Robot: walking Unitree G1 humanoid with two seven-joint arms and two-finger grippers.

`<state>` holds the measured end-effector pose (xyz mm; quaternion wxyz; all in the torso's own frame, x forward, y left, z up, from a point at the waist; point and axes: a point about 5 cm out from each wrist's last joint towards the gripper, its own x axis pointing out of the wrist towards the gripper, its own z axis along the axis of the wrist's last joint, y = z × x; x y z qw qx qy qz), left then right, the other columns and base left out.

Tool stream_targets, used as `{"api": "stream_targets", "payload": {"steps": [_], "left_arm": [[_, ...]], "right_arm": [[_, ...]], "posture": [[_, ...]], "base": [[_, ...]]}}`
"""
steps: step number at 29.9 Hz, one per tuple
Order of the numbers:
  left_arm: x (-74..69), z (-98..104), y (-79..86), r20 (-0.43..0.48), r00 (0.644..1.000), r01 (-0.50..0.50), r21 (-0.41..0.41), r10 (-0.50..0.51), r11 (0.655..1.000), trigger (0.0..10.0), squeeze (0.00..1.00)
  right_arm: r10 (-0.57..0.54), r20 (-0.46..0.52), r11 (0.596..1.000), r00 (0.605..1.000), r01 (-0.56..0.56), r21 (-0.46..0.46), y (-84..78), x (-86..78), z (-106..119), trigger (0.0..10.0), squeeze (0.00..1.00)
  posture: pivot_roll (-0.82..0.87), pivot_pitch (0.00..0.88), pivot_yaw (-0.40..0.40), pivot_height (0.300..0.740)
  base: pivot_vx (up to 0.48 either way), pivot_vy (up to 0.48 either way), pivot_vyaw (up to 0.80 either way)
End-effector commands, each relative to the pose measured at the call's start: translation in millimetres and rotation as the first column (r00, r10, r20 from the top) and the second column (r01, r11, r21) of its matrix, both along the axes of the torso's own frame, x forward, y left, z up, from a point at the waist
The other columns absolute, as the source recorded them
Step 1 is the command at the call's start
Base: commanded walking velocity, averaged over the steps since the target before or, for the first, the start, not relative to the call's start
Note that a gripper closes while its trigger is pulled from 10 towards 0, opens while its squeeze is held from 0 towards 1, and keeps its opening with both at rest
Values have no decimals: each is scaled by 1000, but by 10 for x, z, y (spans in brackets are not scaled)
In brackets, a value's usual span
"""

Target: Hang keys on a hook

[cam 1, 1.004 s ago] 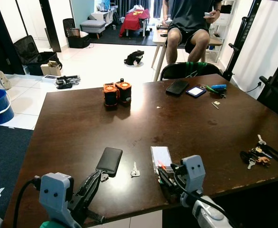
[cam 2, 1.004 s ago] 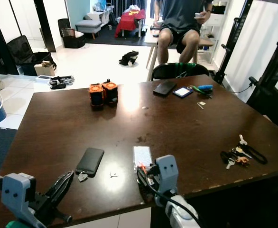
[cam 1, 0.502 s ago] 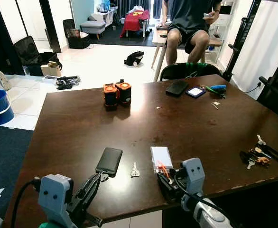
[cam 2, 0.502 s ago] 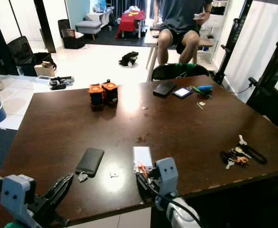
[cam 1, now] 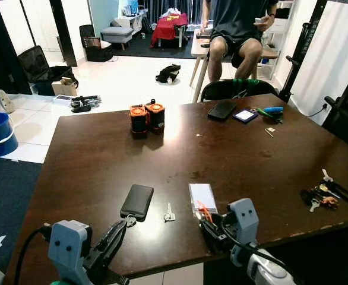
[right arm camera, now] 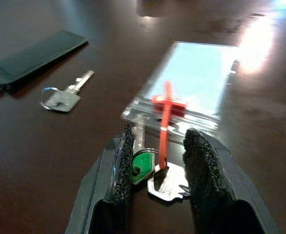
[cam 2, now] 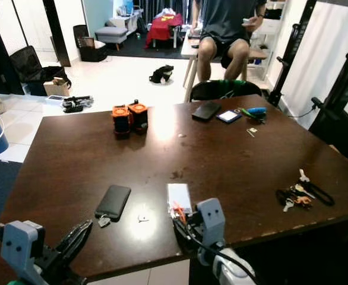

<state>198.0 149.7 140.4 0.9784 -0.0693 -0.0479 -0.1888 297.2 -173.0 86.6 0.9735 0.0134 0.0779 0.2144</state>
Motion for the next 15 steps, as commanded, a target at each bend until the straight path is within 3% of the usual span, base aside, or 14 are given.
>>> {"api": "stream_targets", "payload": {"steps": [1, 11, 12, 14, 15], "left_arm": [[-24, 7, -18, -6, 1000, 20, -2, -20, 1000, 10000, 0], [-26, 12, -17, -5, 1000, 20, -8, -20, 1000, 10000, 0], [-28, 11, -16, -5, 1000, 20, -7, -20, 1000, 10000, 0], [-28, 11, -16, -5, 1000, 20, -7, -20, 1000, 10000, 0], [-29, 10, -14, -6, 1000, 20, -6, -20, 1000, 10000, 0]], "right_arm": [[-24, -83, 1000, 996, 25, 6, -79, -84, -156, 10000, 0], [-29, -86, 1000, 996, 30, 4, -118, -102, -159, 10000, 0], [-29, -89, 1000, 996, 30, 4, -123, -107, -163, 9294, 0], [-29, -89, 1000, 996, 30, 4, -123, -107, -163, 9294, 0], [-30, -91, 1000, 995, 30, 4, -126, -110, -165, 4196, 0]], "posture": [[-62, 12, 109, 740], [-65, 16, 113, 740], [-65, 16, 113, 740], [-65, 16, 113, 740], [-65, 16, 113, 740]], "base": [[0, 0, 0], [0, 0, 0], [0, 0, 0], [0, 0, 0], [0, 0, 0]]}}
